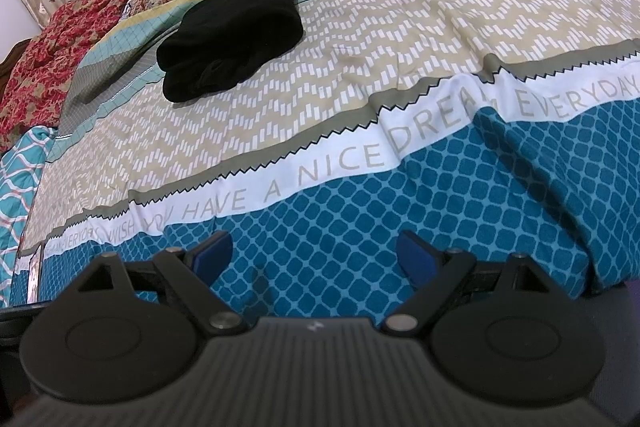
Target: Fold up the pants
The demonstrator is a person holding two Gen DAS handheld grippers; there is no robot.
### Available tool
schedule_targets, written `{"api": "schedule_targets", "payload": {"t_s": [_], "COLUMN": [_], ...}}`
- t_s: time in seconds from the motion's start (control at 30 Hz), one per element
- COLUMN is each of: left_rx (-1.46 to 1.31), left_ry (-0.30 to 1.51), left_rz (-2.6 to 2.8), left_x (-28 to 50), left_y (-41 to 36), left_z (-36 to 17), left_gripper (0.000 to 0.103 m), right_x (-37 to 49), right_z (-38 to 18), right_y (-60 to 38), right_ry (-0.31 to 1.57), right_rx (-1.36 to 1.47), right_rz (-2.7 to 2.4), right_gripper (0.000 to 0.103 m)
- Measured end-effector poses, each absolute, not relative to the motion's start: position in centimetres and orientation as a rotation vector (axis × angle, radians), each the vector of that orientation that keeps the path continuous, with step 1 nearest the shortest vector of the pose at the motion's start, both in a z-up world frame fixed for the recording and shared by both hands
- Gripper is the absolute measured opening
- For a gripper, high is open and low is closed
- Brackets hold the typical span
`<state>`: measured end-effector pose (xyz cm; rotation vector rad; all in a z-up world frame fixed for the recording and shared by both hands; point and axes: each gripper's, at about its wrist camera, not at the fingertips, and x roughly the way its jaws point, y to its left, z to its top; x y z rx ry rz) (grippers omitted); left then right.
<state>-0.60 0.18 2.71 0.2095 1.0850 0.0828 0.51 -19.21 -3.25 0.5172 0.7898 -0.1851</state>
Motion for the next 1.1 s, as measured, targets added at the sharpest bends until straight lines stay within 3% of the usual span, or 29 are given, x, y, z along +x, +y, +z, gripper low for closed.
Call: {"api": "schedule_targets", "payload": {"t_s": [1.1], "left_rx": [0.210], "left_ry": [1.092], "left_rz": [0.078], "left_x": [-0.62], "left_y": [0.45], "left_z": [2.38], "left_gripper": [0.103], "right_x": [0.45], "right_z": [-3.10], "right_y": [-19.04], "right_ry": [0.789], "right_rx": [0.522], "right_rz": [-0.188], "right_gripper": [0.091]}}
